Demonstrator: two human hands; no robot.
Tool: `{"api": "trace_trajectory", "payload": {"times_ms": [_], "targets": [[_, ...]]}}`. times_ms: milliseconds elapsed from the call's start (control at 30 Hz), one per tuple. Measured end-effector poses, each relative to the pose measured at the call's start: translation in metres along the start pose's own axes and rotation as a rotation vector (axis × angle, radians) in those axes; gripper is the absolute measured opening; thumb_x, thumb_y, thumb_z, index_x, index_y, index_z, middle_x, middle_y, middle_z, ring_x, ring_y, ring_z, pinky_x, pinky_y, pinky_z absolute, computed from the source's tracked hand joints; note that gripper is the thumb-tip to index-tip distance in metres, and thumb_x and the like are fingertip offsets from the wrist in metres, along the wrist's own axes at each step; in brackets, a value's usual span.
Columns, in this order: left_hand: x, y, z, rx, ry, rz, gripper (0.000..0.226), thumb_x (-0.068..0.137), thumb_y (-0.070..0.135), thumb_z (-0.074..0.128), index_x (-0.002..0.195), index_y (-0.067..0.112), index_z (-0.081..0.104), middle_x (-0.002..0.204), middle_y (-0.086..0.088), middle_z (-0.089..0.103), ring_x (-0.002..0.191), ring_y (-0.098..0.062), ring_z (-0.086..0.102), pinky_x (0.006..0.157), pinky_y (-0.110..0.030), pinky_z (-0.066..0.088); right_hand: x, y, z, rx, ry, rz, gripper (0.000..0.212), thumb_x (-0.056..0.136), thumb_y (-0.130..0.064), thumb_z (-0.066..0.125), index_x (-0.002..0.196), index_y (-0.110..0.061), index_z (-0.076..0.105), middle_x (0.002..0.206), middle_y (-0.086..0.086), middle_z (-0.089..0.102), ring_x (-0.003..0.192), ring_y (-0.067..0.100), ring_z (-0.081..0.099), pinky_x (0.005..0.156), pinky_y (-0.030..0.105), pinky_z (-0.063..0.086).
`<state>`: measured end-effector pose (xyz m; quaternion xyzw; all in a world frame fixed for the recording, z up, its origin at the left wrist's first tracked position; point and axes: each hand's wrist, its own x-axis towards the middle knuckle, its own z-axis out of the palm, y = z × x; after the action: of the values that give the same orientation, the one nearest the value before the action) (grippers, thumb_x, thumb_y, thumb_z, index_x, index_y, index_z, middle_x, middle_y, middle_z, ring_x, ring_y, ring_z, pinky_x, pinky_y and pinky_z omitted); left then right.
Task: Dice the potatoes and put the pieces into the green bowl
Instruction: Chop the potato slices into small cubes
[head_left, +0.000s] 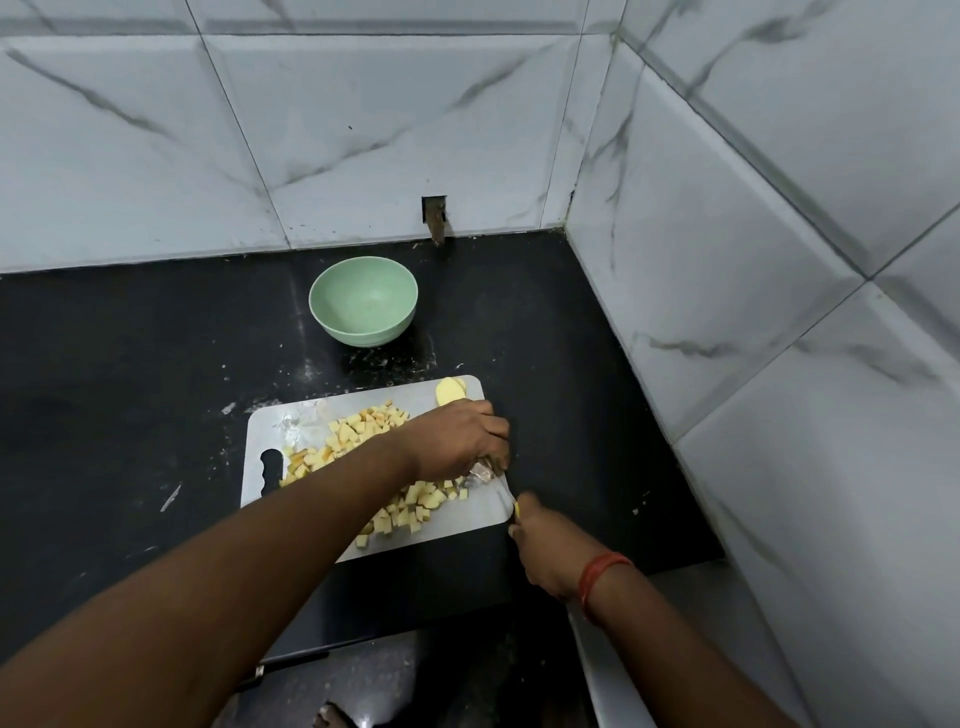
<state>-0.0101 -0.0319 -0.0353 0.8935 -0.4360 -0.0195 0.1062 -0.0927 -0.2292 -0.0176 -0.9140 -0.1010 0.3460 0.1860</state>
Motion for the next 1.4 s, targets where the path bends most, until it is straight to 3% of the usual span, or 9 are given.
{"api": "trace_trajectory", "payload": {"times_ms": [267, 400, 567, 733, 900, 1033, 1200, 1300, 1400], "targets": [[-0.003, -0.001, 0.008, -0.038, 0.025, -0.039, 0.048, 0.072, -0.010, 0.061, 0.104, 0.024, 0.074, 0.102, 0.007, 0.065, 0.086, -0.017, 0.051, 0.075, -0.036, 0.045, -0.020, 0.015, 0.003, -0.037, -0.054, -0.001, 0.025, 0.102, -0.019, 0.035, 0.124, -0.008, 0.039, 0.110, 0.017, 0.060, 0.094, 0.030, 0.059, 0.080, 0.032, 0.045], [-0.009, 0.006, 0.014, -0.056, 0.064, -0.116, 0.047, 0.074, -0.006, 0.065, 0.107, 0.025, 0.074, 0.102, 0.008, 0.064, 0.090, -0.016, 0.050, 0.084, -0.034, 0.043, -0.035, 0.027, -0.006, 0.052, -0.082, 0.006, 0.013, 0.102, -0.023, 0.042, 0.092, -0.016, 0.035, 0.076, 0.003, 0.049, 0.074, 0.022, 0.049, 0.065, 0.027, 0.034], [-0.018, 0.023, 0.025, 0.032, 0.096, -0.353, 0.027, 0.092, 0.027, 0.064, 0.117, 0.025, 0.072, 0.104, 0.005, 0.064, 0.102, -0.019, 0.052, 0.115, -0.043, 0.030, -0.047, 0.032, -0.022, 0.223, -0.027, 0.044, 0.018, 0.101, -0.027, 0.043, 0.088, -0.015, 0.040, 0.067, 0.005, 0.052, 0.049, 0.011, 0.045, 0.040, 0.018, 0.032], [-0.026, 0.038, 0.035, 0.021, 0.211, -0.507, 0.028, 0.087, 0.034, 0.069, 0.113, 0.023, 0.072, 0.100, 0.004, 0.063, 0.104, -0.024, 0.056, 0.118, -0.051, 0.030, -0.035, 0.015, -0.028, 0.311, 0.009, 0.057, 0.016, 0.101, -0.027, 0.041, 0.090, -0.015, 0.040, 0.066, 0.008, 0.055, 0.045, 0.014, 0.047, 0.044, 0.023, 0.037], [-0.032, 0.039, 0.034, 0.006, 0.147, -0.563, 0.039, 0.094, 0.042, 0.042, 0.113, 0.025, 0.072, 0.101, 0.005, 0.063, 0.103, -0.025, 0.056, 0.120, -0.054, 0.024, -0.020, 0.002, -0.017, 0.154, 0.002, 0.085, 0.013, 0.102, -0.025, 0.040, 0.095, -0.014, 0.037, 0.078, 0.006, 0.050, 0.069, 0.022, 0.051, 0.064, 0.027, 0.037], [-0.032, 0.035, 0.035, -0.001, 0.140, -0.557, 0.029, 0.095, 0.043, 0.059, 0.116, 0.026, 0.070, 0.104, 0.004, 0.061, 0.106, -0.025, 0.054, 0.120, -0.052, 0.022, -0.016, -0.005, -0.012, 0.095, -0.011, 0.084, 0.011, 0.103, -0.023, 0.039, 0.097, -0.014, 0.035, 0.082, 0.005, 0.049, 0.077, 0.022, 0.051, 0.070, 0.027, 0.038], [-0.030, 0.034, 0.036, -0.015, 0.191, -0.562, 0.031, 0.090, 0.044, 0.067, 0.114, 0.023, 0.072, 0.103, 0.003, 0.063, 0.102, -0.027, 0.055, 0.114, -0.050, 0.030, -0.014, -0.005, -0.006, 0.056, -0.012, 0.036, 0.021, 0.102, -0.018, 0.037, 0.121, -0.011, 0.041, 0.093, 0.006, 0.052, 0.081, 0.023, 0.052, 0.073, 0.030, 0.044], [-0.029, 0.034, 0.038, -0.003, 0.215, -0.573, 0.030, 0.089, 0.043, 0.069, 0.111, 0.023, 0.072, 0.102, 0.004, 0.064, 0.099, -0.026, 0.054, 0.111, -0.048, 0.032, -0.012, -0.005, -0.005, 0.075, -0.008, 0.062, 0.005, 0.102, -0.022, 0.038, 0.102, -0.017, 0.036, 0.081, 0.002, 0.050, 0.081, 0.026, 0.057, 0.068, 0.029, 0.040], [-0.029, 0.036, 0.037, -0.012, 0.228, -0.577, 0.029, 0.090, 0.040, 0.069, 0.112, 0.021, 0.072, 0.104, 0.003, 0.065, 0.099, -0.025, 0.053, 0.109, -0.048, 0.034, -0.010, -0.002, -0.006, 0.136, 0.041, 0.077, 0.012, 0.103, -0.025, 0.038, 0.097, -0.015, 0.036, 0.080, 0.003, 0.049, 0.074, 0.022, 0.053, 0.065, 0.027, 0.038]]}}
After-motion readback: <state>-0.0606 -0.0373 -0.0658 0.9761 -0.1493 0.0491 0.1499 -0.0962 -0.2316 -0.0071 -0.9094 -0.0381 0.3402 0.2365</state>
